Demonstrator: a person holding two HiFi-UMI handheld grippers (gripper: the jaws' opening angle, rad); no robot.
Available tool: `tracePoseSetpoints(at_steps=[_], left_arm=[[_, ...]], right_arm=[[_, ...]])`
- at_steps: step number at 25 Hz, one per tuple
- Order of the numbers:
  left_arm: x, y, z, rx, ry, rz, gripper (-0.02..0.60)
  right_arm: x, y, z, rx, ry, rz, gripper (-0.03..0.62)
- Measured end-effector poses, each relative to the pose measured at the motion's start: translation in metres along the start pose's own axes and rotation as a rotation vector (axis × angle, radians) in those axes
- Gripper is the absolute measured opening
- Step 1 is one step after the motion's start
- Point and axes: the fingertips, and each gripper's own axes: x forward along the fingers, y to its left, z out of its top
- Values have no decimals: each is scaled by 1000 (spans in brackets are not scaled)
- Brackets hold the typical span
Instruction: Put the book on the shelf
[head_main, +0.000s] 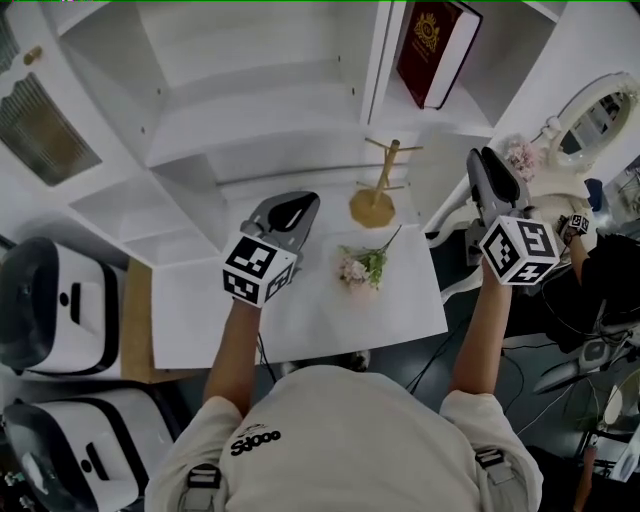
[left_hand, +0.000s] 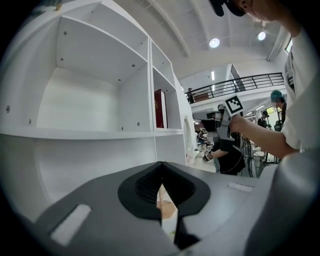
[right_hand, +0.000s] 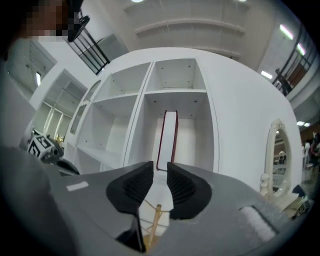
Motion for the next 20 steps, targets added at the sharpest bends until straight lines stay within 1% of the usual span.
tracePoseSetpoints(at_steps=[2,4,5,12,17,20], left_arm=[[2,-3,4,11,-6,-8,15],[3,-6,8,19,-13,-13,15],[3,-7,10,22,-18,-14,15],[1,-8,29,52,-61,15,15],[2,-8,31,69,-60,32,15],[2,-12,31,71,-61,27,15]], right_arm=[[-15,8,-14,-37,25,-31,55],[-27,19,-24,-31,35,-30,11],[-32,24,-27,-30,38,-26,2],[-50,58,-43,-17,75,32,2],[-52,66,-51,-41,110,50,0],[-56,68,-52,-31,110,55,0]])
